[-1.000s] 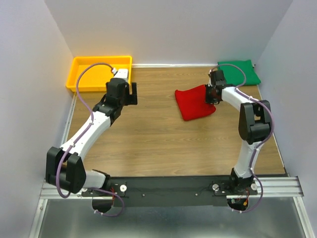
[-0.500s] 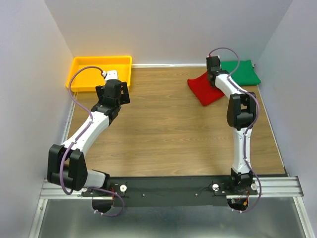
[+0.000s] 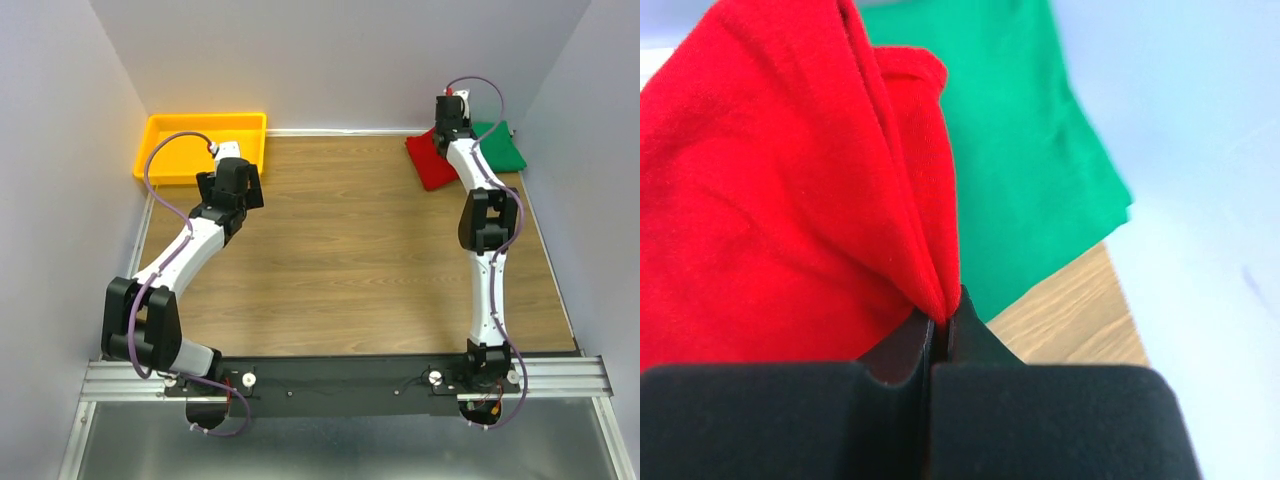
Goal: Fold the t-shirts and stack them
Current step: Neatly place the folded tshirt to the corner
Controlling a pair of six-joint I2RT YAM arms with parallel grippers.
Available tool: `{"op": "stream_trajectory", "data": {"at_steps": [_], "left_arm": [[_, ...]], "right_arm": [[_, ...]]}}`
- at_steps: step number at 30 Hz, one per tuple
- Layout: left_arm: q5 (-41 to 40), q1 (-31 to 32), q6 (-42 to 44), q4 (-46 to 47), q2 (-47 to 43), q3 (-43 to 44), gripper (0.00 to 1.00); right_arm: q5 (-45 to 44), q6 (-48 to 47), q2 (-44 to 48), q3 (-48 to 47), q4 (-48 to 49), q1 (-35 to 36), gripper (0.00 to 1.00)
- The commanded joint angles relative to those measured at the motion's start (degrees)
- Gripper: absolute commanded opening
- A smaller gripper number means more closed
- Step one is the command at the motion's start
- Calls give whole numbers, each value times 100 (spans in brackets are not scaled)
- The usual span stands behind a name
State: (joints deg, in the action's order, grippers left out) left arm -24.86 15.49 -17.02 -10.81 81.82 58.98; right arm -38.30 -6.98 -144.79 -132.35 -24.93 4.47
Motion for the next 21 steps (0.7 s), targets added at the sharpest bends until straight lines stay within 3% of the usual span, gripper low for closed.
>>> {"op": "stream_trajectory", "data": {"at_steps": [1,13,21], "left_arm": [[-36,-63,-118,-53,106,193,95],[227,-125,-144,-150,475,377,94],[219,-151,-153,-176,554,404,94]], "right_arm": [[-432,-189,-137,-352,453,-60,1],[-652,188,-269,-344,1156,-421,1],[-538,92,-664,-554,1649,-781,8]]}}
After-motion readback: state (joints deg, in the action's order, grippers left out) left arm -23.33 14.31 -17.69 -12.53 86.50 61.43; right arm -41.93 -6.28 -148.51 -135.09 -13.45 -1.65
